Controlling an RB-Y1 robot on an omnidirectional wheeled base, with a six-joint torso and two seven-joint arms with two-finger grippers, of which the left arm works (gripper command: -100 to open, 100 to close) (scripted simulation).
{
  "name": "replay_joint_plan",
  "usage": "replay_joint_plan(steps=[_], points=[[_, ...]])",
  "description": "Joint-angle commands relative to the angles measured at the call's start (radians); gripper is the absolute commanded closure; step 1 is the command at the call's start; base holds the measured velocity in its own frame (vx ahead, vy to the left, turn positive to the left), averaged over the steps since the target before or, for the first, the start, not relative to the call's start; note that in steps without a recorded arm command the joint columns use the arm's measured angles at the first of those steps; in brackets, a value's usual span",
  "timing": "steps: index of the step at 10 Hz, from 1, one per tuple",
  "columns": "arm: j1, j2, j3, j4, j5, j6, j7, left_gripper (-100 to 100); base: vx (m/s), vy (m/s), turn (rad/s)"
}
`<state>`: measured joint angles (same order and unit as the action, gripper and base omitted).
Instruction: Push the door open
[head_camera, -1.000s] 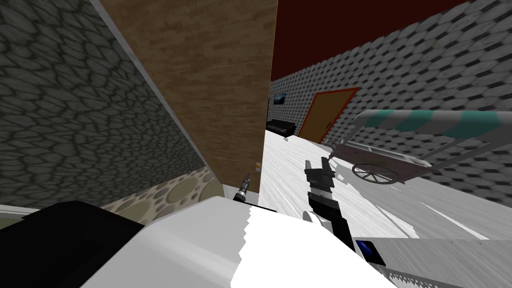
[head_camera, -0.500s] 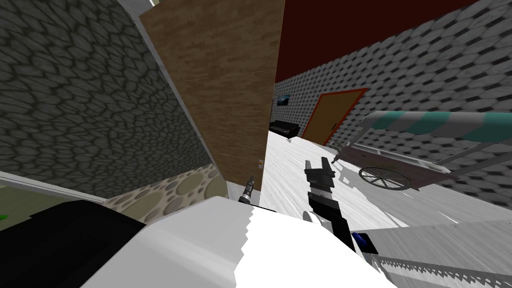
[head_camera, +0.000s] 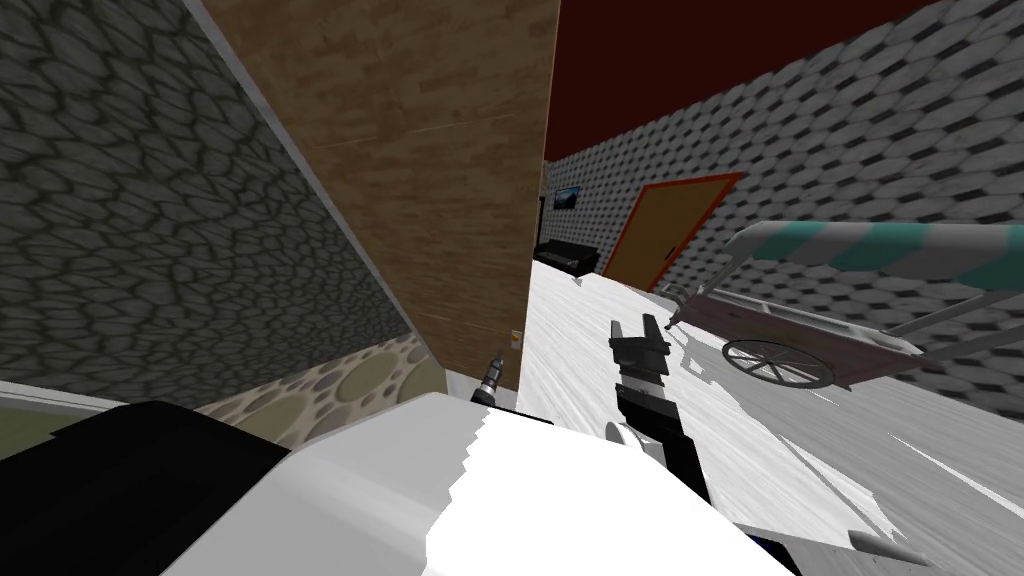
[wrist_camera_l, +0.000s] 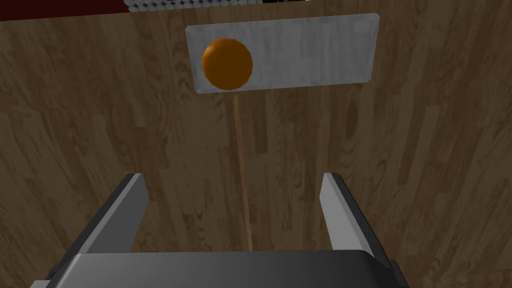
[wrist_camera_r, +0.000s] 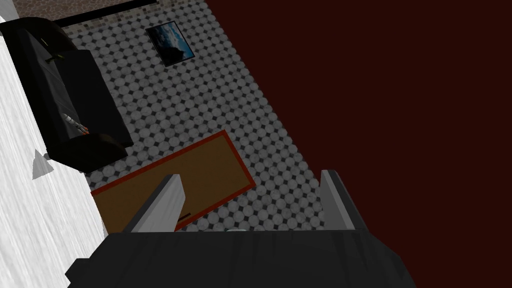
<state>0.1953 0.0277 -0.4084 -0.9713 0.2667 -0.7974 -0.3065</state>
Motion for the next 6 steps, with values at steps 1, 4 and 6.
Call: replay_joint_plan(steps=[1, 4, 6], points=[[-0.017, -0.006, 0.011, 0.01, -0.001, 0.006, 0.003, -100, 0.253, -0.057, -0.012], [-0.039, -0.045, 0.026, 0.022, -0.003, 0.012, 0.008, -100, 0.21, -0.06, -0.014], [-0.037, -0.038, 0.023, 0.026, -0.003, 0.009, 0.006, 100, 0.041, -0.009, 0.005]])
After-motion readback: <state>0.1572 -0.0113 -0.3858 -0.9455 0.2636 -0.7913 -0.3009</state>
